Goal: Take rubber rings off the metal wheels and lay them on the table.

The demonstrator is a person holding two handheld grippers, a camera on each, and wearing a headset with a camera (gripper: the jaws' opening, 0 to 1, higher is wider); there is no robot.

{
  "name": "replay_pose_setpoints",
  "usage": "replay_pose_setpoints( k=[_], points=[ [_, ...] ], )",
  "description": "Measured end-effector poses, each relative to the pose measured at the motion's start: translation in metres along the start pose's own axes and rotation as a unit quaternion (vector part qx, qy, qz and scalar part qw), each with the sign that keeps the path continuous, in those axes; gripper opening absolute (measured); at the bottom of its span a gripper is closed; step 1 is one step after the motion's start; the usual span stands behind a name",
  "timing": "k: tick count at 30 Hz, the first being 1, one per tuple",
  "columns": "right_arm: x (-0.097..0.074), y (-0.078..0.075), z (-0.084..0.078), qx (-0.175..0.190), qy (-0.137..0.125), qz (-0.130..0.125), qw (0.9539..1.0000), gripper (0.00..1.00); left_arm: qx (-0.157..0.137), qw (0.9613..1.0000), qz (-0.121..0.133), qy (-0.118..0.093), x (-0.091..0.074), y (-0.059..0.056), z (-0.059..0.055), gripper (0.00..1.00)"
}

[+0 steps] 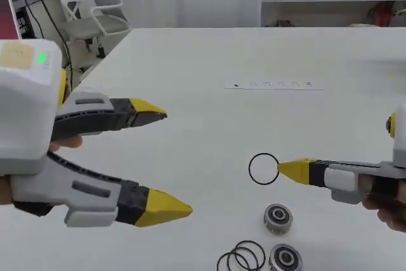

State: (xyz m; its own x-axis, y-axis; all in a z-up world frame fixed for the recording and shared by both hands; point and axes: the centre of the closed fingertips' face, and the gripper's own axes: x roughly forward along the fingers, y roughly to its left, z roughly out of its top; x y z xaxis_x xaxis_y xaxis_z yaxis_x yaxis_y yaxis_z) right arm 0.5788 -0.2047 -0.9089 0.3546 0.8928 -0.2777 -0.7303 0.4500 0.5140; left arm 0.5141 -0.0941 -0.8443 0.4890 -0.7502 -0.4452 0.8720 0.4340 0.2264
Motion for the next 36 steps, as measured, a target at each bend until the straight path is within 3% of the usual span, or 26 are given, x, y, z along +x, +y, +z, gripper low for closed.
replay_pose_setpoints(
  k=[10, 15, 24, 36],
  points=[
    [0.002, 0.013, -0.004, 0.013, 0.008, 0.025, 0.9996, 0.00, -0.067, 0.9976, 0.015, 0.001, 0.001, -0.014, -0.033, 0.73],
    [0.004, 0.015, -0.008, 0.011, 0.019, 0.025, 0.9994, 0.00, -0.114, 0.9931, 0.016, -0.023, 0.014, -0.025, -0.042, 0.73],
    [0.010, 0.021, -0.021, 0.011, 0.047, 0.031, 0.9984, 0.00, -0.120, 0.9928, 0.004, -0.002, 0.025, -0.041, -0.056, 0.73],
    [0.016, 0.026, -0.044, -0.009, 0.094, 0.035, 0.9949, 0.00, -0.135, 0.9906, 0.004, 0.024, 0.028, -0.050, -0.074, 0.75]
  ],
)
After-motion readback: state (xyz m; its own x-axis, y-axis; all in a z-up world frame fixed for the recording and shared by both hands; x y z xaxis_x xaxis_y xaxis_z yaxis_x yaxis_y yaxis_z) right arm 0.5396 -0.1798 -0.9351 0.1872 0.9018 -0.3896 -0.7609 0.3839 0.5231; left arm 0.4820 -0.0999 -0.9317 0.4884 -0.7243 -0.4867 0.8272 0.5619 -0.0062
